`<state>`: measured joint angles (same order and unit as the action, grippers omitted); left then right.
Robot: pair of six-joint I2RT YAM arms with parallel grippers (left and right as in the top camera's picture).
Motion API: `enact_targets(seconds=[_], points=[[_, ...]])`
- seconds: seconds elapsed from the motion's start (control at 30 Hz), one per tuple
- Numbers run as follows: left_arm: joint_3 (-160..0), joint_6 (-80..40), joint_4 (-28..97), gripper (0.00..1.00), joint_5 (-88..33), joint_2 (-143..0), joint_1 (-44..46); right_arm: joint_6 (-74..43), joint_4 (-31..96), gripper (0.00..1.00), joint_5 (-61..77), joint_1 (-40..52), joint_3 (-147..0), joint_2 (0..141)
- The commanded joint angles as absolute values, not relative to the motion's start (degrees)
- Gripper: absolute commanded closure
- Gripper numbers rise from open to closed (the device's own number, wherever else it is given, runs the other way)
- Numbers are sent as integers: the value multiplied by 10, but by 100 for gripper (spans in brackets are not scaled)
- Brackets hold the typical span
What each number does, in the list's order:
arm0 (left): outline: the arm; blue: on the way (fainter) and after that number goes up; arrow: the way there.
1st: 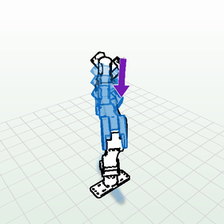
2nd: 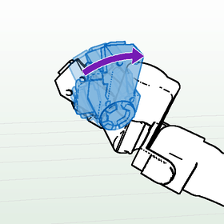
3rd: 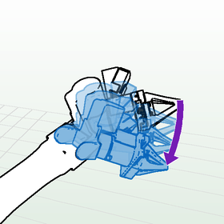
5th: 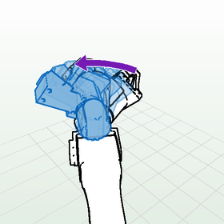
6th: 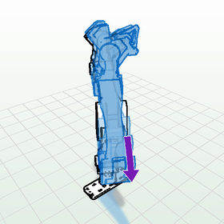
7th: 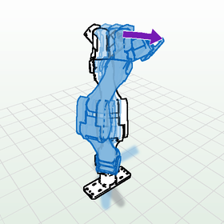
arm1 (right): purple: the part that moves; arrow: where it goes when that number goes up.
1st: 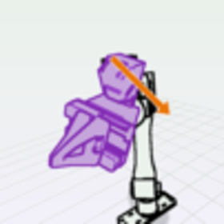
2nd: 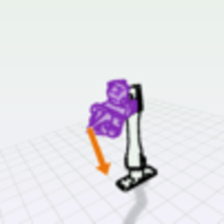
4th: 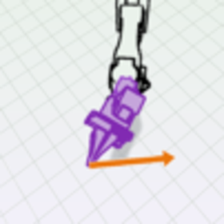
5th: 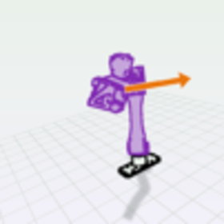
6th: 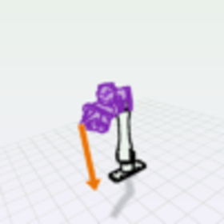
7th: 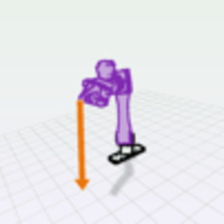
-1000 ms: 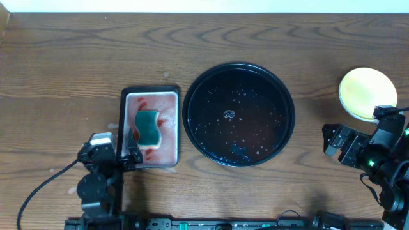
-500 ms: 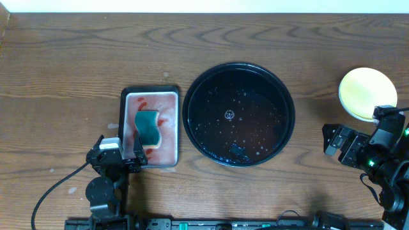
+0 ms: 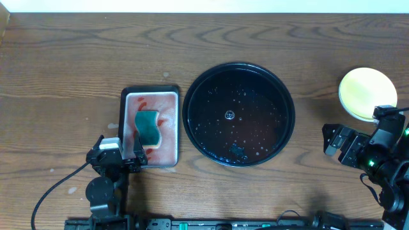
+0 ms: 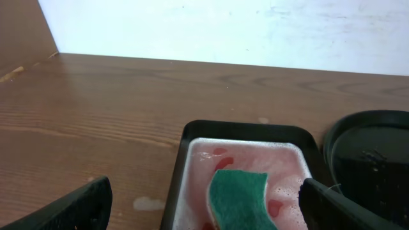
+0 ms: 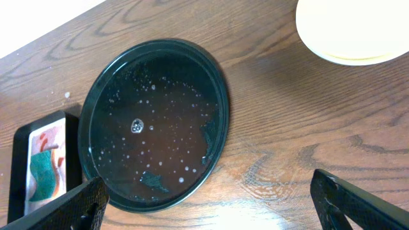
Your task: Clean dirty plates on tray and stack at the side
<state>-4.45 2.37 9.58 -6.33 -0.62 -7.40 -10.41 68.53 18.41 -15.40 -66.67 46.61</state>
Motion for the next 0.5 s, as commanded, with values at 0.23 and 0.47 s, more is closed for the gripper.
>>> enact_targets(seconds=[0.23, 0.47], points=[[-30, 19, 97, 7, -73, -3, -77, -81, 686, 1, 116, -96, -668, 437], [-30, 19, 97, 7, -73, -3, -77, -81, 612, 1, -74, 83, -602, 361]])
